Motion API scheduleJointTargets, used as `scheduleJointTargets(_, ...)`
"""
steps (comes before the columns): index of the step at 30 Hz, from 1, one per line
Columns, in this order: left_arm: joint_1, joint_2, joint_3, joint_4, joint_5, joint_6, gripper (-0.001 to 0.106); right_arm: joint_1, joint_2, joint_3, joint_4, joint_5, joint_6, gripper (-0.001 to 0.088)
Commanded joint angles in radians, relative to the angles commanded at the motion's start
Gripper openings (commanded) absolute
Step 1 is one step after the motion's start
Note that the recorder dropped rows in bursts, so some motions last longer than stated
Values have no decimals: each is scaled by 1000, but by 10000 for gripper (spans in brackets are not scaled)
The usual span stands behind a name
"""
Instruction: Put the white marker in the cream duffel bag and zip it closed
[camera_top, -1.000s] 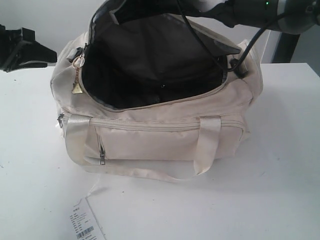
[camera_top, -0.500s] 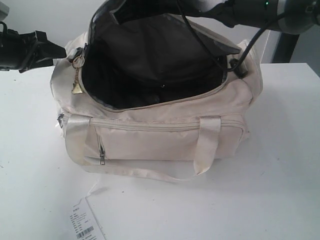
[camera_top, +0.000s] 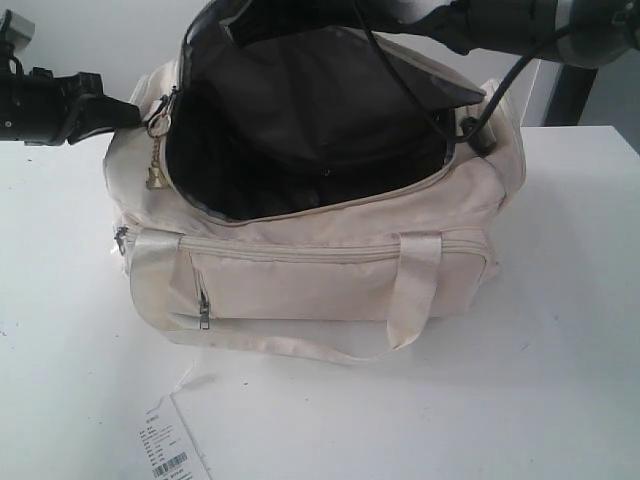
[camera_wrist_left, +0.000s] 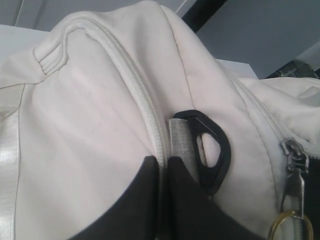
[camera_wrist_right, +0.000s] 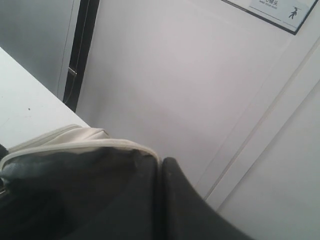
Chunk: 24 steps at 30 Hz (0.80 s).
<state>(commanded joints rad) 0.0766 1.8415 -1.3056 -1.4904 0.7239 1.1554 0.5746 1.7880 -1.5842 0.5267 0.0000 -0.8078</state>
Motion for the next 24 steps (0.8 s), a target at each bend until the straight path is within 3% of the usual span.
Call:
scheduleJointTargets(10, 0, 0, 0, -4, -23, 0, 0, 0, 0, 0, 0, 12, 46, 0)
scheduleJointTargets(19, 0, 0, 0, -11, -25, 0, 0, 2, -28, 0, 35, 244, 79, 0)
scheduleJointTargets(24, 4, 0, 0, -11, -27, 0, 0, 2, -29, 0, -18, 404, 58, 0)
